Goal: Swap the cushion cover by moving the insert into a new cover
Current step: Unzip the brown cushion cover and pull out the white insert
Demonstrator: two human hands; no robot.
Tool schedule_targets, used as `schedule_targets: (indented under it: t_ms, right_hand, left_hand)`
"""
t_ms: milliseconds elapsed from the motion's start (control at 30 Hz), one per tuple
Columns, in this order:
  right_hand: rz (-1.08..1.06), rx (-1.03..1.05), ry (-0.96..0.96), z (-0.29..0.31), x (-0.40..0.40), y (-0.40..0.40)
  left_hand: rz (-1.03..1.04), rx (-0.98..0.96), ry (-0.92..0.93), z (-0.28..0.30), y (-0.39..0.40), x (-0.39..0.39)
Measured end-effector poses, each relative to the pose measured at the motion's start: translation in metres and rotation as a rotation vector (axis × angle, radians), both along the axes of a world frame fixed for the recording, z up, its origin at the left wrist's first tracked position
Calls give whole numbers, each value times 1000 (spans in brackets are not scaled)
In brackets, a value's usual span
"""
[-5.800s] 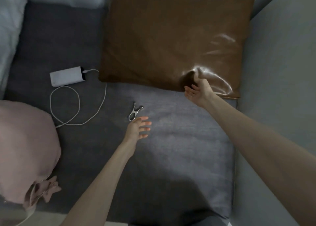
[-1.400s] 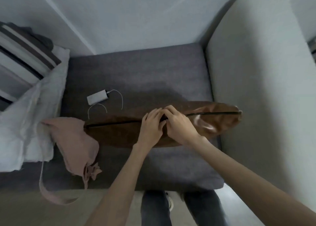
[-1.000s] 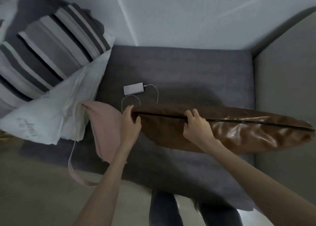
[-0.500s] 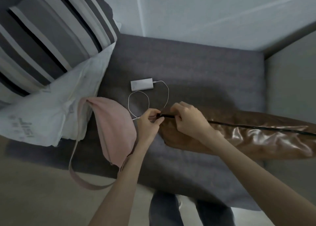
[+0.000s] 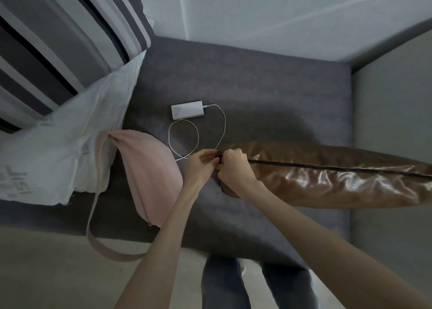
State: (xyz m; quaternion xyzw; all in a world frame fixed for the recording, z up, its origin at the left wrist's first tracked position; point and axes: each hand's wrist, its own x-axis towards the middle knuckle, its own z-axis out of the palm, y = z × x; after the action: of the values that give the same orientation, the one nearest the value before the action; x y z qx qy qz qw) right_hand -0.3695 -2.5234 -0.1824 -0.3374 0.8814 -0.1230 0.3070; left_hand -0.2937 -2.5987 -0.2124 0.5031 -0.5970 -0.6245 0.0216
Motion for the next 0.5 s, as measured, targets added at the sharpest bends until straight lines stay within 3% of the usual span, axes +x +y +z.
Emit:
schedule_targets:
  t_ms: [200,333,500]
  right_hand:
    - [-258,-55,-131,1,-3,7]
    - [-387,-99,-99,-1,0,10]
    - [-306,-66,-125,-3,6,8]
  left_hand:
    - [-102,-77,-32,1,-4,-3]
    - [-91,-101,-3,4,-1,0]
    - [10,16,19,2,1,9]
